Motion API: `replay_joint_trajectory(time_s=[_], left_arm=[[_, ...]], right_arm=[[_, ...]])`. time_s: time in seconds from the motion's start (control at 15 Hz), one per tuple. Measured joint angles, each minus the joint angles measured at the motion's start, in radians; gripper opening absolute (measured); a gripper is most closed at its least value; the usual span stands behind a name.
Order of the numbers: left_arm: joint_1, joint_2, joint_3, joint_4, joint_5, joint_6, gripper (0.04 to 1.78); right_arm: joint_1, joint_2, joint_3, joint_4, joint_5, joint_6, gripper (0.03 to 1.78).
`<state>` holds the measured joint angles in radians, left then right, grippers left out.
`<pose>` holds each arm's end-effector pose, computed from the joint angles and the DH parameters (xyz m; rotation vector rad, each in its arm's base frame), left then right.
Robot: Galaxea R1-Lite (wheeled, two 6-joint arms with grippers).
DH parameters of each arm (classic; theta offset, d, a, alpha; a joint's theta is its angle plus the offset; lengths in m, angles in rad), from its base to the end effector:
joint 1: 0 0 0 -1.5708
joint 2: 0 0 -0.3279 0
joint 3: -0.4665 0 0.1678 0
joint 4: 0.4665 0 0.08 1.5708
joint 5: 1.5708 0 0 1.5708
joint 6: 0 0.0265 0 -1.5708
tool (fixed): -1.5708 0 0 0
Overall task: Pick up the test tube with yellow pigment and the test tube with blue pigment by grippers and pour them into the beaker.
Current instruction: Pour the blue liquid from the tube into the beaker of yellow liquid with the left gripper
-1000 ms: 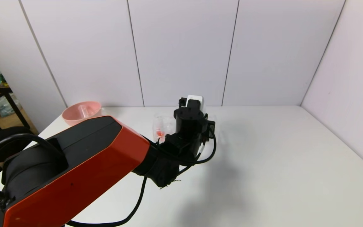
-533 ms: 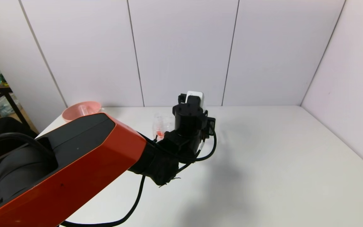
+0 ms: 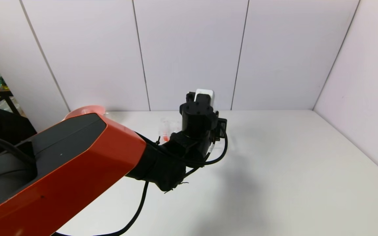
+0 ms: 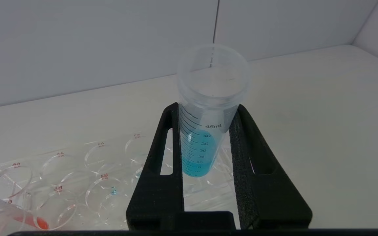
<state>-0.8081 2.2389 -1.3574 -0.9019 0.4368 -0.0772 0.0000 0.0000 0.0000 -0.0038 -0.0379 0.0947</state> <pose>0.3264 -0.3253 0.1919 -0.0883 -0.0023 -0.3718 -0.0715 -0.0010 0.0759 0.0948 -0.0056 -0.0377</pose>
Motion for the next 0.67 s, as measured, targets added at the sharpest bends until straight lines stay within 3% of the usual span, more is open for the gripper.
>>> replay_joint_trajectory(time_s=[0.47, 0.67], left_arm=[[-0.001, -0.089, 0.024, 0.073, 0.003, 0.002, 0.44], [0.034, -0.157, 0.067, 0.106, 0.001, 0.004, 0.44]], right_arm=[[0.0, 0.0, 0.0, 0.0, 0.0, 0.0, 1.71], [0.0, 0.0, 0.0, 0.0, 0.0, 0.0, 1.71]])
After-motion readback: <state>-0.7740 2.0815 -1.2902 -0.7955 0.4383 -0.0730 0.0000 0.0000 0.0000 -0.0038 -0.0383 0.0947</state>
